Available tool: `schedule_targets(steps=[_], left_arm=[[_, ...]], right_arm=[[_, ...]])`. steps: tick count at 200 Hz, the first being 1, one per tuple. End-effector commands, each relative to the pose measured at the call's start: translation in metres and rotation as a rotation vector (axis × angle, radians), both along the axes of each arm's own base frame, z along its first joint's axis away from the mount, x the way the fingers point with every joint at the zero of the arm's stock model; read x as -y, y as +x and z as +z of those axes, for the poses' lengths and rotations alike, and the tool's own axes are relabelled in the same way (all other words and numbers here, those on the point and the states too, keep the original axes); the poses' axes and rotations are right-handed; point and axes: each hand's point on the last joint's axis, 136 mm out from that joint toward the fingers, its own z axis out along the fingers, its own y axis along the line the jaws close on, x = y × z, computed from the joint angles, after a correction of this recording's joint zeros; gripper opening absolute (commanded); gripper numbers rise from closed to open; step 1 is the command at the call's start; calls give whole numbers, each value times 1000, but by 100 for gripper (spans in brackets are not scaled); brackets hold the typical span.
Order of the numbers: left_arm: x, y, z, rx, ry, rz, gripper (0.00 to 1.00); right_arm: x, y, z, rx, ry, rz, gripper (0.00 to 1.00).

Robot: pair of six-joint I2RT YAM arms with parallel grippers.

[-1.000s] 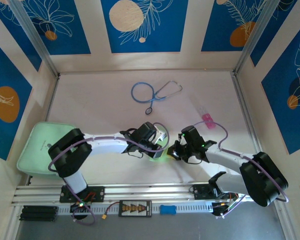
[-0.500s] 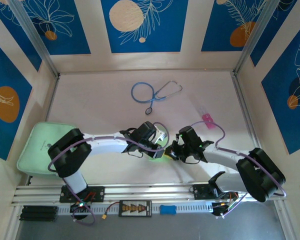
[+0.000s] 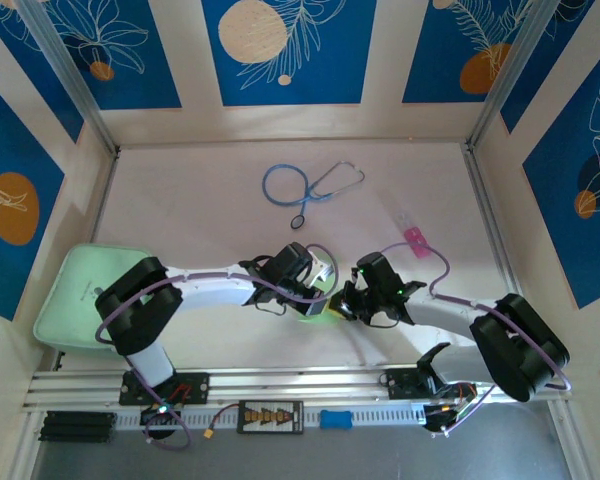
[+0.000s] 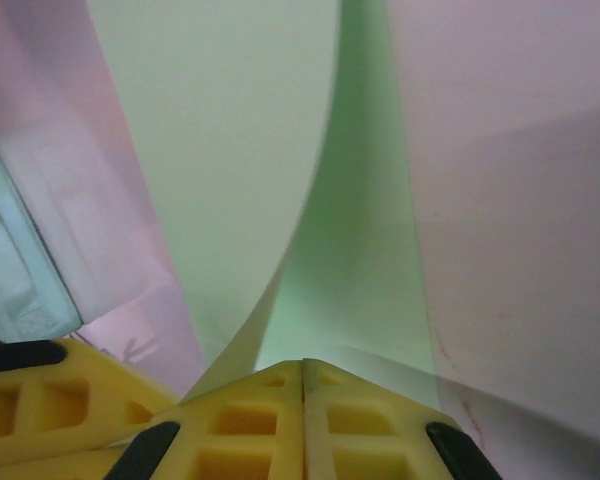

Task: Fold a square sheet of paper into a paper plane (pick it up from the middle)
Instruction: Fold the triangle a second time at the center of the table.

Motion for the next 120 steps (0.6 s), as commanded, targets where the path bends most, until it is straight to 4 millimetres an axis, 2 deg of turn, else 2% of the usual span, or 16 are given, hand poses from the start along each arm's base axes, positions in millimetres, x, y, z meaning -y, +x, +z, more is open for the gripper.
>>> schedule_targets(steps=[1,45,76,97,120], left_arm=[[0,6,13,24,-20,4,1],[2,6,11,-2,-29,24,0],[2,6,8,-21,-33,45,0],[4,7,7,-38,-39,55,0],[10,8,6,-65,-66,82,0]], right_arm=[[6,-4,-8,-39,-44,-26,8],[6,-5,-15,-53,-69,2,8],[16,-5,-23,-71,-126,7,8],[25,-2,-21,-66,-146,15,8],[25,4,-13,-40,-110,45,9]])
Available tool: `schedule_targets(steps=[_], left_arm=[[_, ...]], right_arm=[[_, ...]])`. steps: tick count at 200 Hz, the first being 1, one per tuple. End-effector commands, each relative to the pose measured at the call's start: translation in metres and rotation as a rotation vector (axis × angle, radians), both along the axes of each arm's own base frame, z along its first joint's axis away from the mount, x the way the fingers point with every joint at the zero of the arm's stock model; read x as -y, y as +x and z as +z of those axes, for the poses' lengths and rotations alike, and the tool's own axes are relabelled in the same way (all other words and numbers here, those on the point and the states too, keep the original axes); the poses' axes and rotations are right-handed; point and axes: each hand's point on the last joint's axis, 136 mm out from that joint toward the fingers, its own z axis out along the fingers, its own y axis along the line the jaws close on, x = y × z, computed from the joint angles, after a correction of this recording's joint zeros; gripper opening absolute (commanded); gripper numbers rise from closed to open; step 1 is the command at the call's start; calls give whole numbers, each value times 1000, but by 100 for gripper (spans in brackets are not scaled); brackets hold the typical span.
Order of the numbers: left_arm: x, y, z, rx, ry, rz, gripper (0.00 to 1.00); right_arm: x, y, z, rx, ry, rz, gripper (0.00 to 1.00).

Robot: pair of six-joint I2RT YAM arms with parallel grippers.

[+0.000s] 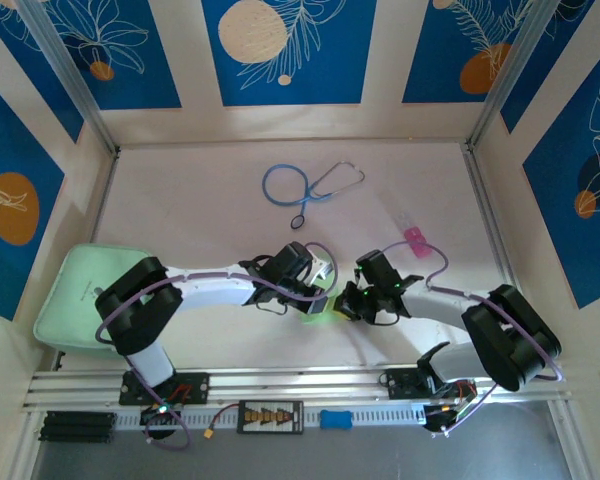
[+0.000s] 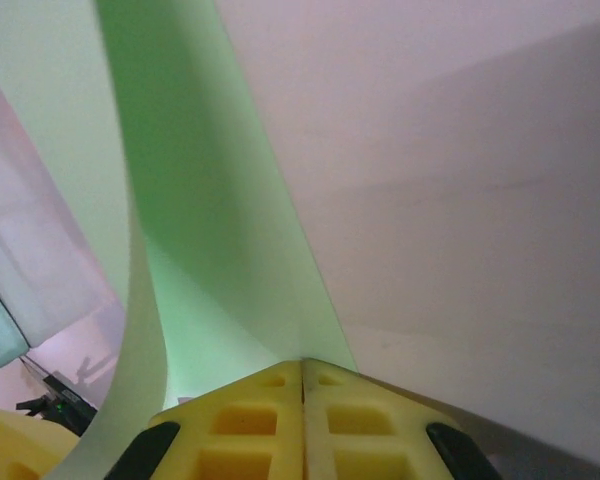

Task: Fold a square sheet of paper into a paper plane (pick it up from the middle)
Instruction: Fold the triangle a second time at the center of the table.

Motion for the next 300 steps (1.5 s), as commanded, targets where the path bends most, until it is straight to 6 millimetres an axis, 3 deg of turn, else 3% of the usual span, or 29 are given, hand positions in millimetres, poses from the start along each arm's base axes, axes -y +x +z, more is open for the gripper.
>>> schedule_targets(steps=[1,65,165,220,300], left_arm=[[6,5,3,-35,-47,38,0],[9,9,-5,-60,-52,71,1],[6,8,-4,-52,-41,68,0],[-5,15,-8,-42,-6,75,0],[-27,25,-24,-13,102,77,3]], right_arm=[[7,-1,3,3,-11,47,9],[-6,7,25,75,105,5,11],[-9,2,5,27,86,-14,9],[12,-10,-19,-53,-45,-27,9],[1,-6,-7,-28,-11,-1,9]])
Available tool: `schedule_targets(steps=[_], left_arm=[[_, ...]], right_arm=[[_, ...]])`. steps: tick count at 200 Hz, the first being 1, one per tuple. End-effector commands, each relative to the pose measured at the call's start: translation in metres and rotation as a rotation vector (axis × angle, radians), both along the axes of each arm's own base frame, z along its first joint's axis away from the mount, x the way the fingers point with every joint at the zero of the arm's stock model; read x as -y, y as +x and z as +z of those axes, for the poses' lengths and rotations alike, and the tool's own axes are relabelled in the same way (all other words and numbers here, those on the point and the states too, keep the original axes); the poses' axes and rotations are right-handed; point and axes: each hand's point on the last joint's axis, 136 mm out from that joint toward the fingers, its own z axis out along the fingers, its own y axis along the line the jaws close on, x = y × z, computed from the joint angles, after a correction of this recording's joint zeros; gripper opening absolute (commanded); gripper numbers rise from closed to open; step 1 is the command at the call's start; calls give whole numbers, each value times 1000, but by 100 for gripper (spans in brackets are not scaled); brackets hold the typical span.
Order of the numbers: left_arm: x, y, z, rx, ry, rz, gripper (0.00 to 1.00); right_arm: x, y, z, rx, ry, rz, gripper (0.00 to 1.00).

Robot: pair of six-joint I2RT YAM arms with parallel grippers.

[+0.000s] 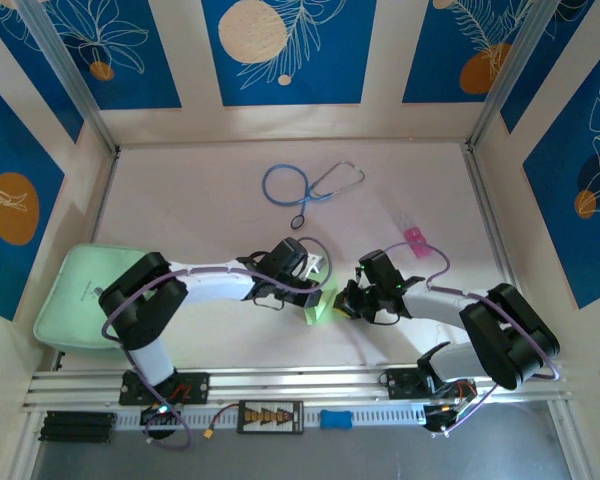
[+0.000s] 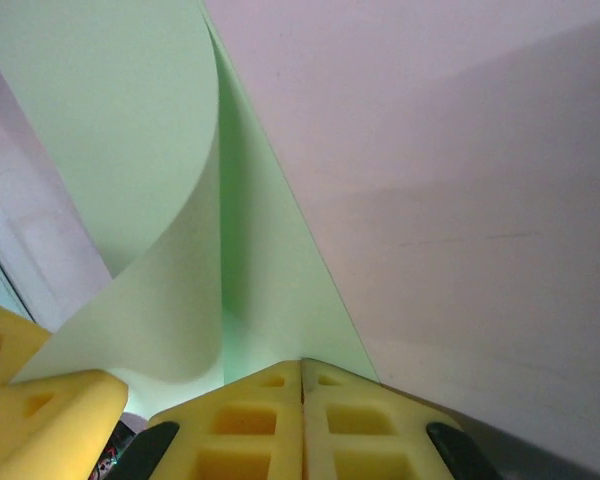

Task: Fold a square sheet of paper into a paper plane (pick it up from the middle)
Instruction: Fold the triangle a second time at the center of the table.

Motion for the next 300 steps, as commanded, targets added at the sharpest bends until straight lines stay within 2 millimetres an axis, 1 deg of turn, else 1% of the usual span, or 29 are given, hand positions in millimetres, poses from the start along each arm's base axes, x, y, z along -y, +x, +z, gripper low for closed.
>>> schedule_targets(steps=[1,29,65,97,164,235,276,300], left_arm=[[-12,4,-8,14,64,-8,3],[-14,5,-8,18,70,-6,3],[-17,7,-10,28,85,-4,3],[-21,10,-11,40,105,-2,4],[-22,19,-16,59,135,-9,4],[-28,24,-19,82,176,-3,4],[-23,24,-18,76,151,-10,4],[-22,26,-17,81,154,-3,4]], right_arm=[[5,-10,-6,-41,-48,15,9],[-1,-8,-2,-29,-39,30,9],[5,-10,-9,-49,-81,21,9],[9,-12,-11,-56,-100,19,9],[8,-12,-9,-56,-100,27,9],[8,-11,-8,-55,-101,29,9],[8,-12,-7,-54,-100,27,9],[9,-12,-8,-56,-104,25,9]])
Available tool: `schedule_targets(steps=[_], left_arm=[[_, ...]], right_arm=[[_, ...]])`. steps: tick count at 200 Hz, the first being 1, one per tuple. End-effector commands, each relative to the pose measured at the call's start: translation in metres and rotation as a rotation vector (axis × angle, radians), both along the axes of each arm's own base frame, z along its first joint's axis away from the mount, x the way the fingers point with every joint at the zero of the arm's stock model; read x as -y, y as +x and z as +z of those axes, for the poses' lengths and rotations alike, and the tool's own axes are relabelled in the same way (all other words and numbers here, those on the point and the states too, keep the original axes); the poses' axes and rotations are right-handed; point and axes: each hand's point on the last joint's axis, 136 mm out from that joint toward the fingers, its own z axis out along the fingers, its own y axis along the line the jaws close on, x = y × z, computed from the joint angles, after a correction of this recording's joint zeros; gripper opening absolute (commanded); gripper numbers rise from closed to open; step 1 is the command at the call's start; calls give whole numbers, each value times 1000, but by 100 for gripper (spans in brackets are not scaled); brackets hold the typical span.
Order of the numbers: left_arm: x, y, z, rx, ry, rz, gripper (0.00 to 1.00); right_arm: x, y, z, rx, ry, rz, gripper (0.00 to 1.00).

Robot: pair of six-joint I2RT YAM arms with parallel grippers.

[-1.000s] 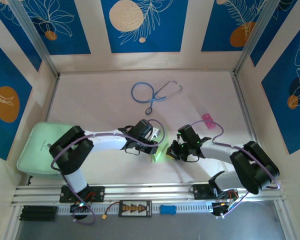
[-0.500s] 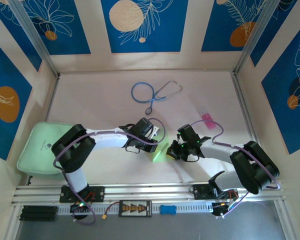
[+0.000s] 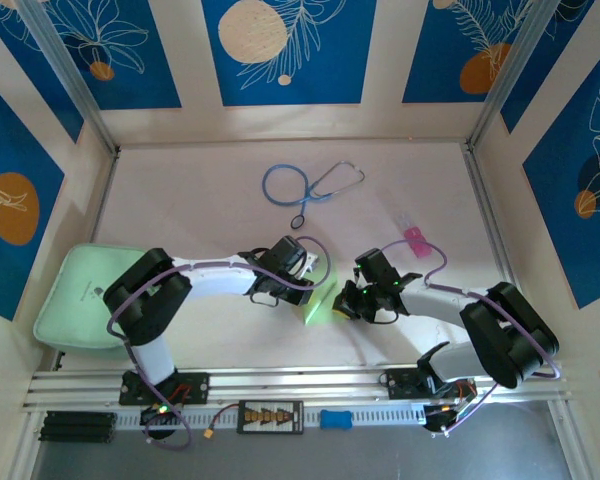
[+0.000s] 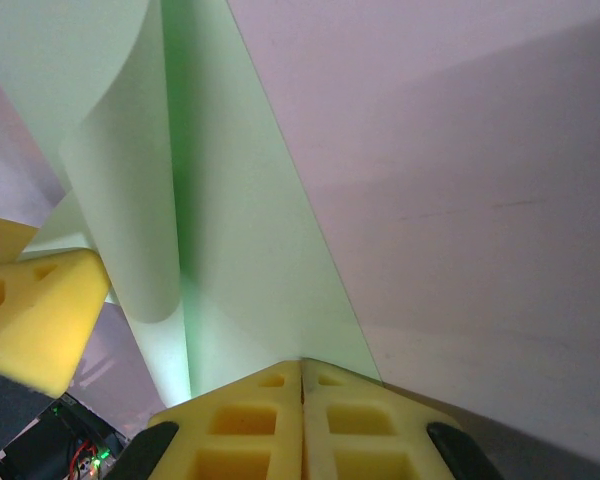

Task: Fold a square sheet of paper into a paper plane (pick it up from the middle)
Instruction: Fold the triangle a second time at the center of the table.

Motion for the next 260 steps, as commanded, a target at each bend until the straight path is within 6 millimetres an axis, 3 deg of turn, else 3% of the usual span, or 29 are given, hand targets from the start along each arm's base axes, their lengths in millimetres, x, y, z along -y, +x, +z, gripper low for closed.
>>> schedule_targets(steps=[1,130,260], left_arm=[[2,9,3,17,1,-1,4],[-3,14,2,39,26,9,4],[6,16,6,58,-3,-33,5]], right_arm=[[9,-8,-8,-34,-57,2,9],[10,-9,-8,-35,-61,4,9],[12,-10,-9,-42,-67,4,9]])
